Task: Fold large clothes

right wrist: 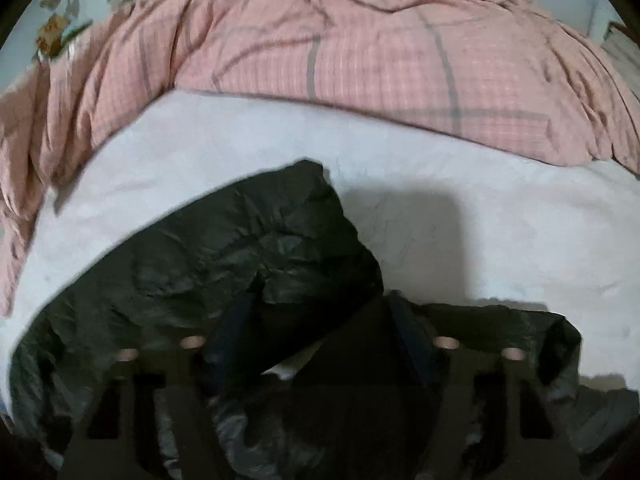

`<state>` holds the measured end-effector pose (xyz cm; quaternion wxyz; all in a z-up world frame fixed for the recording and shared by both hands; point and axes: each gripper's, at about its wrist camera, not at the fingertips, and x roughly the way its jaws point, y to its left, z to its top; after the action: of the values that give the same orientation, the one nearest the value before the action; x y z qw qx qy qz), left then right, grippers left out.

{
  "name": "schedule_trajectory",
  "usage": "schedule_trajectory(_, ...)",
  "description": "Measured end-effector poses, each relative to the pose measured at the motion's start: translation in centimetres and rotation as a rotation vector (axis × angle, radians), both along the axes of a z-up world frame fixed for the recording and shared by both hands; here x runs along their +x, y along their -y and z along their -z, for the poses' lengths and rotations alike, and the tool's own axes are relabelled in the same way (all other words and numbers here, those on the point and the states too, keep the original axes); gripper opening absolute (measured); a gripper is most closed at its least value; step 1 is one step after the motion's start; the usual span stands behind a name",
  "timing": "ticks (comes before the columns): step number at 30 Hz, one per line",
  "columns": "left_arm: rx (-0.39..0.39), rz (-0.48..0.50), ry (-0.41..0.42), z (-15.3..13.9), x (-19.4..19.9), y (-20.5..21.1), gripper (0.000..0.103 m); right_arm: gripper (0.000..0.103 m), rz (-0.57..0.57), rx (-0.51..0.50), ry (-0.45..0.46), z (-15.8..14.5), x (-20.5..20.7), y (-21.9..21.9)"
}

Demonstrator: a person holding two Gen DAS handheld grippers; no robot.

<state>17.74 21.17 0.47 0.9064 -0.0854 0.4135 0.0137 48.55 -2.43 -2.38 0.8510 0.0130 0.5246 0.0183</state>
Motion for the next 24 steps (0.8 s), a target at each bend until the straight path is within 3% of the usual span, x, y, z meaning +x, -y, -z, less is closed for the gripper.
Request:
schedule_trajectory(3, -0.002, -0.015, 0.021, -0.5, -0.4, -0.1, 0.057, 0.014, -0.027, -0.029, 0.047, -0.9, -0.3, -0.4)
schedule_trajectory(6, 0.054, -0.01, 0.078, -1.6, -1.0, 0.5, 0.057, 0.01, -0.019, 0.003, 0.156, -4.7, -1.4, -0.2)
schedule_trajectory(9, 0.016, -0.003, 0.109, -2.3, -1.5, 0.3, 0.057, 0.009, -0.05, 0.09, 0.282, -10.2, -3.1, -0.5)
schedule_trajectory(13, -0.02, 0.012, 0.111, -2.8, -1.7, -0.1, 0.057, 0.009, -0.116, 0.115, 0.418, -17.3, -6.1, -2.7)
schedule_trajectory(18, 0.062, -0.005, 0.152, -3.2, -2.6, -0.2, 0.058, 0.009, -0.172, 0.078, 0.483, -24.5, -10.9, -5.5)
schedule_trajectory(24, 0.007, 0.005, 0.184, -3.9, -3.5, -1.3, 0.058, 0.009, -0.22, -0.031, 0.631, -31.3, -16.6, -7.8)
